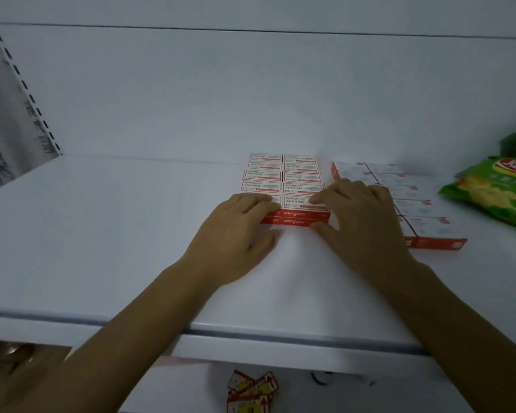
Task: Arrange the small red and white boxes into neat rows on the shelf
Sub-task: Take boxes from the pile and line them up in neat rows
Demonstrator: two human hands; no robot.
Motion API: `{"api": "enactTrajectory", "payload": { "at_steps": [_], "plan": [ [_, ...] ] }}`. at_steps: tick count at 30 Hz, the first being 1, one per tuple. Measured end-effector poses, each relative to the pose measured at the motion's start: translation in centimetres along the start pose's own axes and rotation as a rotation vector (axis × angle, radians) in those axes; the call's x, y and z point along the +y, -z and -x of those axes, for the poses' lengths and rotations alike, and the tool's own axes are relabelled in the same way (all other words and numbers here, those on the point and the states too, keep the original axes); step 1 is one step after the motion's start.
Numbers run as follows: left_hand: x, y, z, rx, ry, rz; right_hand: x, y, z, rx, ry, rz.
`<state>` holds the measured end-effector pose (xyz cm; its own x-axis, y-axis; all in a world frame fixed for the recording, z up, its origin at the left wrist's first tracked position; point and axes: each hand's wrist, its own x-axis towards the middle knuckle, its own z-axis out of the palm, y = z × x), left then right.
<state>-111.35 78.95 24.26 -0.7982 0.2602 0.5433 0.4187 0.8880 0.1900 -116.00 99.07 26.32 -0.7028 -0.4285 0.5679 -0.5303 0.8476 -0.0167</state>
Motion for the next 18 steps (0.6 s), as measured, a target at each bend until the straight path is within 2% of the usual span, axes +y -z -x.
{"api": "enactTrajectory", "payload": {
  "at_steps": [3, 18],
  "plan": [
    [-0.30, -0.19, -0.15, -0.005, 0.007, 0.018, 0.11, -0.35, -0.34, -0.059, -0.007, 0.038],
    [-0.30, -0.25, -0.35, -0.014, 0.004, -0.015, 0.04, -0.92, -0.71, 0.039, -0.017, -0.042]
  ]
}}
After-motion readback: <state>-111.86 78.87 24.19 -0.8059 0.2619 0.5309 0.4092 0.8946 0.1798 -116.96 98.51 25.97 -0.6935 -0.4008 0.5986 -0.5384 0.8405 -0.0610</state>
